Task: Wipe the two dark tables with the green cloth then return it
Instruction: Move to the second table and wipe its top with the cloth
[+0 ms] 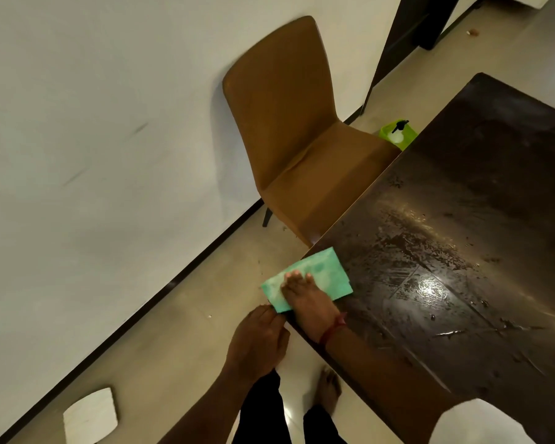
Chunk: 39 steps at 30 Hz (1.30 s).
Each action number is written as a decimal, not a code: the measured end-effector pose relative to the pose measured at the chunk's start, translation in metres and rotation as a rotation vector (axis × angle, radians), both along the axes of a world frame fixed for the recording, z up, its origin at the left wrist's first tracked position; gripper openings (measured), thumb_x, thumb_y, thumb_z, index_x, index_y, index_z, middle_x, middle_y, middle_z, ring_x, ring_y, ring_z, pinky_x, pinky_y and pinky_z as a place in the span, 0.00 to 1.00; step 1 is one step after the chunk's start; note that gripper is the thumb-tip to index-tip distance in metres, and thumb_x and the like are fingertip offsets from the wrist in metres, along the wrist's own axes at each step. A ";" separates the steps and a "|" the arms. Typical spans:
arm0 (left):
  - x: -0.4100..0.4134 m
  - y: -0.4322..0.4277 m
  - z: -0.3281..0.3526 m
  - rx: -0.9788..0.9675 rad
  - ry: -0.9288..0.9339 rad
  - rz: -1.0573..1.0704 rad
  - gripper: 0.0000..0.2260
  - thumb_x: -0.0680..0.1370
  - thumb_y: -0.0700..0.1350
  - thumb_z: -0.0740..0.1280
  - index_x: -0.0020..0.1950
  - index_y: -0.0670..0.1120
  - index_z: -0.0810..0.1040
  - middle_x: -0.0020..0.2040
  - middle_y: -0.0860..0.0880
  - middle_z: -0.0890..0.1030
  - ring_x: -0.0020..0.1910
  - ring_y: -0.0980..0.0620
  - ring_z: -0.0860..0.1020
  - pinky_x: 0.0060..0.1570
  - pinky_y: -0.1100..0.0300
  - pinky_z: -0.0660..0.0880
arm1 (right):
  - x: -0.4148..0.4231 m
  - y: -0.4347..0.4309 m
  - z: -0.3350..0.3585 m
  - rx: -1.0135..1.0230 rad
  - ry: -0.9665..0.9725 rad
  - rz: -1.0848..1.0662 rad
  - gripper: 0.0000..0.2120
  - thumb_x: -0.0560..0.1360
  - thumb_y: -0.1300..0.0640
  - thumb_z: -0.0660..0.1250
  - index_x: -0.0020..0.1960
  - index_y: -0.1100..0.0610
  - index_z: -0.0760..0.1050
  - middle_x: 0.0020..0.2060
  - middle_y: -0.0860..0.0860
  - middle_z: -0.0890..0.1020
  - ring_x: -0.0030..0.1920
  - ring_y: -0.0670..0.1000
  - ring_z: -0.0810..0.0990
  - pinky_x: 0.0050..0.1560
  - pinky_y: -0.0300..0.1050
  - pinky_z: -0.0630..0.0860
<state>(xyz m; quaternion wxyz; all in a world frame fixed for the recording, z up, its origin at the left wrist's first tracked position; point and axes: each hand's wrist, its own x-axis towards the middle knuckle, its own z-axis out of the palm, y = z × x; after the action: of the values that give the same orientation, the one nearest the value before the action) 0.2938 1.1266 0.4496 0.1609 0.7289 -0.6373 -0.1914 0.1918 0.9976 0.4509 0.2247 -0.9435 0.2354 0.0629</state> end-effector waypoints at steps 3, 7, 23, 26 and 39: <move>0.010 0.013 0.008 -0.091 -0.079 0.049 0.06 0.74 0.44 0.66 0.41 0.45 0.81 0.38 0.48 0.81 0.38 0.49 0.78 0.37 0.55 0.77 | -0.024 -0.033 -0.001 -0.069 -0.101 0.072 0.20 0.71 0.64 0.56 0.60 0.62 0.76 0.61 0.63 0.77 0.61 0.63 0.76 0.60 0.60 0.71; 0.020 0.016 0.013 -0.105 -0.125 0.092 0.13 0.75 0.47 0.60 0.41 0.44 0.83 0.39 0.48 0.82 0.38 0.49 0.80 0.35 0.57 0.78 | -0.026 -0.053 0.001 -0.044 0.008 -0.516 0.23 0.75 0.67 0.58 0.70 0.60 0.66 0.71 0.59 0.65 0.72 0.58 0.61 0.72 0.53 0.56; 0.005 -0.005 0.021 0.152 -0.120 0.198 0.21 0.70 0.36 0.72 0.64 0.39 0.77 0.60 0.41 0.80 0.59 0.43 0.79 0.50 0.51 0.81 | -0.041 0.050 -0.006 -0.072 0.167 -0.165 0.24 0.74 0.60 0.52 0.69 0.64 0.66 0.67 0.64 0.70 0.68 0.65 0.67 0.68 0.65 0.61; -0.004 -0.004 0.022 0.170 -0.121 0.173 0.26 0.68 0.35 0.72 0.67 0.39 0.75 0.63 0.40 0.79 0.61 0.41 0.77 0.52 0.49 0.80 | -0.068 0.043 -0.007 -0.098 0.028 0.048 0.23 0.68 0.59 0.53 0.57 0.58 0.80 0.56 0.57 0.81 0.58 0.58 0.79 0.58 0.57 0.74; -0.059 -0.012 0.020 0.226 -0.096 0.021 0.30 0.75 0.41 0.65 0.77 0.46 0.62 0.78 0.45 0.62 0.76 0.45 0.61 0.72 0.49 0.65 | -0.155 0.054 -0.006 -0.163 -0.021 -0.030 0.25 0.64 0.59 0.52 0.54 0.54 0.81 0.56 0.52 0.82 0.57 0.53 0.80 0.53 0.56 0.77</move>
<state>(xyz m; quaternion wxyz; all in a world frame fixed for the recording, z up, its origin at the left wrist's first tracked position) 0.2344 1.1143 0.4699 0.0491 0.7575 -0.6110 -0.2248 0.0373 1.0512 0.4448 0.1507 -0.9555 0.2517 0.0304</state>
